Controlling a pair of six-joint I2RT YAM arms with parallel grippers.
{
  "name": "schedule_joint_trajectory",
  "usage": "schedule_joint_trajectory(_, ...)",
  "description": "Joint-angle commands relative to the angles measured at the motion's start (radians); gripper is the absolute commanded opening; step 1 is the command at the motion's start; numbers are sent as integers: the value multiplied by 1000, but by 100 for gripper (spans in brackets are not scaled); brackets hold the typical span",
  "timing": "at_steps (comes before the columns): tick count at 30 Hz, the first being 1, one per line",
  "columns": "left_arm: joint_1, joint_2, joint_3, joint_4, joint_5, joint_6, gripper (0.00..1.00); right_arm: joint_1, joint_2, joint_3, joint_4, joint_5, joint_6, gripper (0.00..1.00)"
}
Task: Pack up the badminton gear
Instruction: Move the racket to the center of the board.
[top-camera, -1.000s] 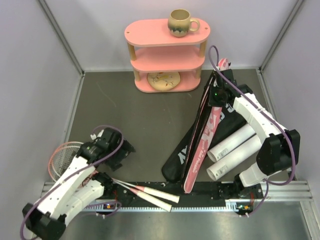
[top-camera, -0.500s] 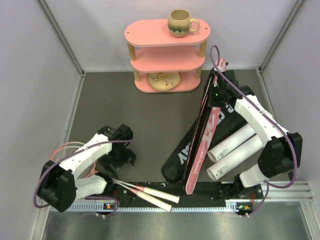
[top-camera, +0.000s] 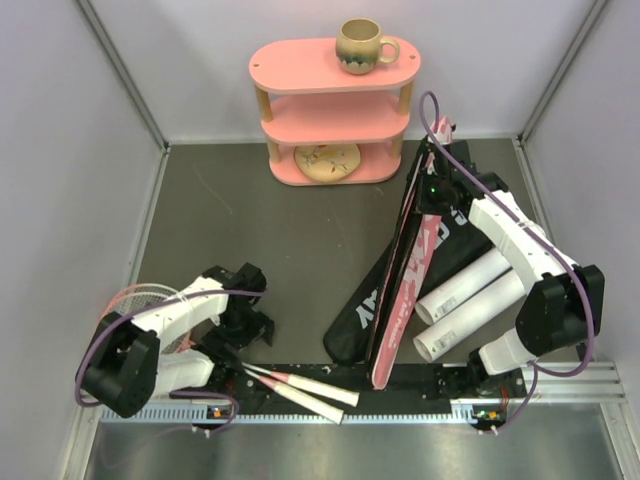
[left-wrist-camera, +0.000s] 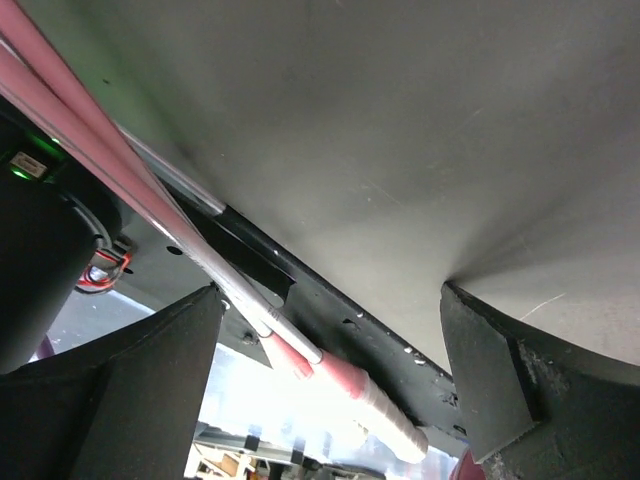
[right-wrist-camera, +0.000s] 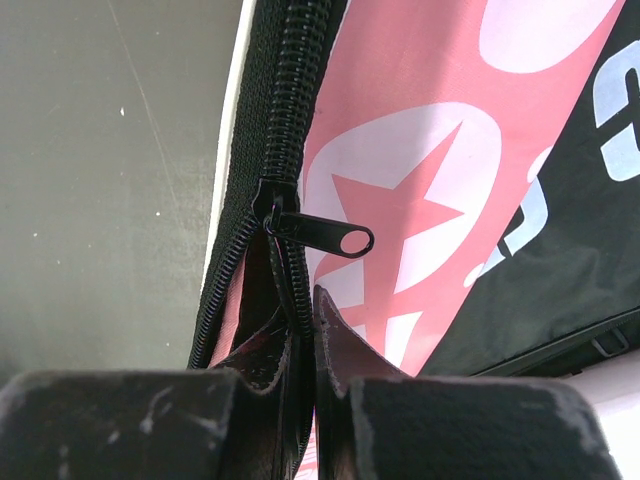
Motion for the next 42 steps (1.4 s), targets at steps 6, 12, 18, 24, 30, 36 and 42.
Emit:
schedule_joint_trajectory(6,-3,120,-18,121,-96,-71,72,-4,-43,-8,21,-28,0,0)
schedule_joint_trajectory(12,-1,149,131,88,-305,-25,16,-4,-57,-19,23,-38,-3,0)
schedule_joint_trajectory(18,-3,357,380,84,-449,175,0,-4,-66,-19,24,-40,0,0)
schedule_joint_trajectory(24,-34,456,507,143,-526,379,0,-2,-63,-23,24,-44,-2,0)
schedule_joint_trajectory(30,-32,361,415,206,-493,386,6,-4,-66,-27,24,-61,-8,0)
schedule_joint_trajectory(36,5,293,431,217,-460,431,86,-4,-66,-25,24,-74,-19,0)
schedule_joint_trajectory(42,187,167,373,435,-356,523,76,-4,-71,-30,24,-83,-20,0)
